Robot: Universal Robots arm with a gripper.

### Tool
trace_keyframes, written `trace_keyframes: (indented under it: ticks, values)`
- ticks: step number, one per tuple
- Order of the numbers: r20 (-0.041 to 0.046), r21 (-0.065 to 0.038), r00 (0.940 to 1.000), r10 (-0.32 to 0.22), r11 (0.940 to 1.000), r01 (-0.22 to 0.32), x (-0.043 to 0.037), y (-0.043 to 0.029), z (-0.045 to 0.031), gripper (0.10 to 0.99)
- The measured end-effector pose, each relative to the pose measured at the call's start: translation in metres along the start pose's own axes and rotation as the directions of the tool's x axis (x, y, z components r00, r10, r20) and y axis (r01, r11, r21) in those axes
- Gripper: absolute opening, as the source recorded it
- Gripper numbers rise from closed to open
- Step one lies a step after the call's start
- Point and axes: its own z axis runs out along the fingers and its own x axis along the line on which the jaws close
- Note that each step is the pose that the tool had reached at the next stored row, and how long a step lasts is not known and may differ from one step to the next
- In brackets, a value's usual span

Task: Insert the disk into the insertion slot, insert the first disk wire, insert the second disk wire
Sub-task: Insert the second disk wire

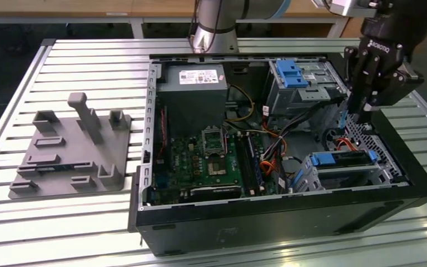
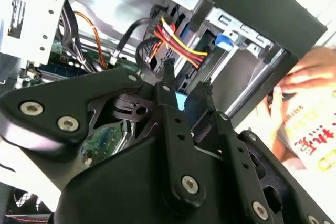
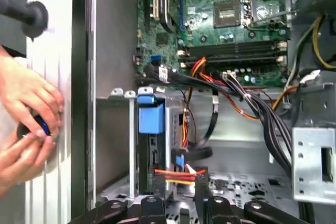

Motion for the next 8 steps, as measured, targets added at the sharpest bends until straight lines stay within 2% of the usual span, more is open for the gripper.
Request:
trace_keyframes:
  ticks: [2,5,6,8]
  values:
    - [-0.0232,0.001,0.9997,0.001,1.0,-0.001,-0.0039,0.0048,-0.0001,0.361]
    - [-0.0655,0.002,0.9979,0.002,1.0,-0.002,-0.0077,0.0126,-0.0003,0.361]
    - [-0.0719,0.002,0.9974,0.002,1.0,-0.002,-0.009,0.0152,0.0006,0.361]
    - [-0.0766,0.002,0.9971,0.002,1.0,-0.002,-0.0107,0.0185,0.0037,0.361]
